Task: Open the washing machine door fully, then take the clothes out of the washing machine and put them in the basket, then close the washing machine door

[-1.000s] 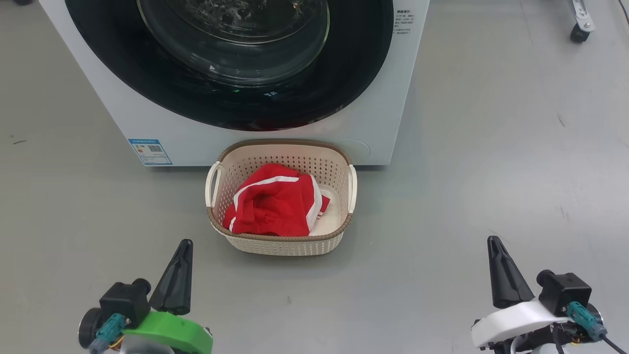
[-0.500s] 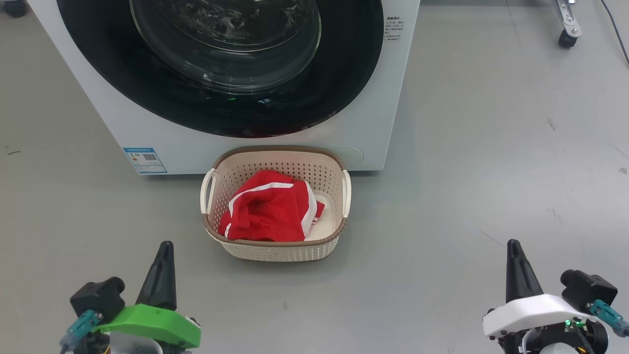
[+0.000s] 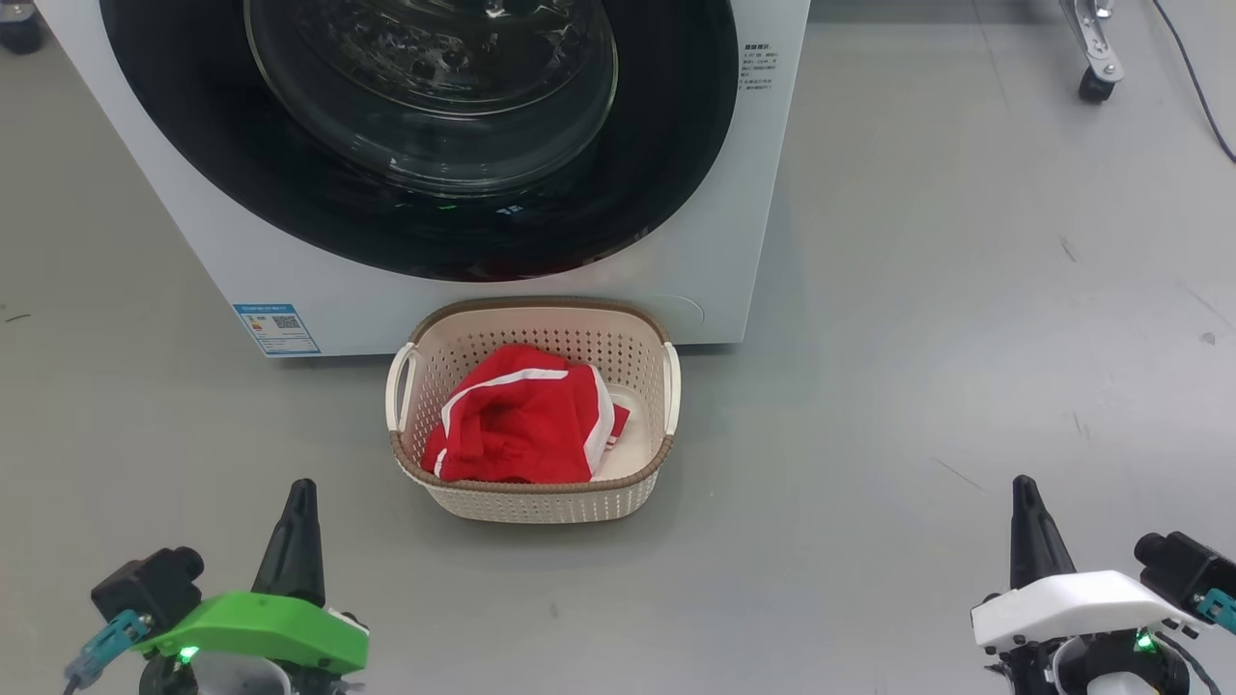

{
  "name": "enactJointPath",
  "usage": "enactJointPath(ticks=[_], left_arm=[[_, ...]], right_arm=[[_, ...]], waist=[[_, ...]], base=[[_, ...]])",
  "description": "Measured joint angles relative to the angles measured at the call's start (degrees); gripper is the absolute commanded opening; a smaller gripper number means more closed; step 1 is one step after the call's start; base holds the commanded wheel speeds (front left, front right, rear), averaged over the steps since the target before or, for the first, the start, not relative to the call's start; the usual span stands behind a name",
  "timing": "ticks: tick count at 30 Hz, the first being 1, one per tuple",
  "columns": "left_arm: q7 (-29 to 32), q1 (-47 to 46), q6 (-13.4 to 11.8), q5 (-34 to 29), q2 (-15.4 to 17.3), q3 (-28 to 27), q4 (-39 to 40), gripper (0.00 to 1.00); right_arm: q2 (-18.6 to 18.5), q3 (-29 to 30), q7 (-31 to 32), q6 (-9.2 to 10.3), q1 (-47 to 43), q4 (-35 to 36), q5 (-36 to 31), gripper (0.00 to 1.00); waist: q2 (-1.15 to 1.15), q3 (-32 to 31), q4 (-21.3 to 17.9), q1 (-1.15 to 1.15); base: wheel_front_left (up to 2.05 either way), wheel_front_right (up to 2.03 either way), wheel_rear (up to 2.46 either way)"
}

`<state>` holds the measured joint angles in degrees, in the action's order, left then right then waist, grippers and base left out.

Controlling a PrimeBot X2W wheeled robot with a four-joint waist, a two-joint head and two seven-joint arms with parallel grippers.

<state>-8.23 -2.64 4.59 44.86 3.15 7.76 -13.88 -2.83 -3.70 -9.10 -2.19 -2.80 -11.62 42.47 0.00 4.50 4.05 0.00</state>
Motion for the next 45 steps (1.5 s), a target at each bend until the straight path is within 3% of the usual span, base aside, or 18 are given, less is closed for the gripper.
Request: enactJointPath(ticks=[45], left_arm=[[8.2, -0.1, 1.3, 31.6, 0.0, -6.1, -1.0, 0.00]], right_arm=[[-0.9, 5.1, 8.3, -2.92, 3.6, -2.5, 33.7, 0.00]], waist=[[0.00, -2.8, -2.6, 0.00]], base=[[0.00, 0.00, 0.00]])
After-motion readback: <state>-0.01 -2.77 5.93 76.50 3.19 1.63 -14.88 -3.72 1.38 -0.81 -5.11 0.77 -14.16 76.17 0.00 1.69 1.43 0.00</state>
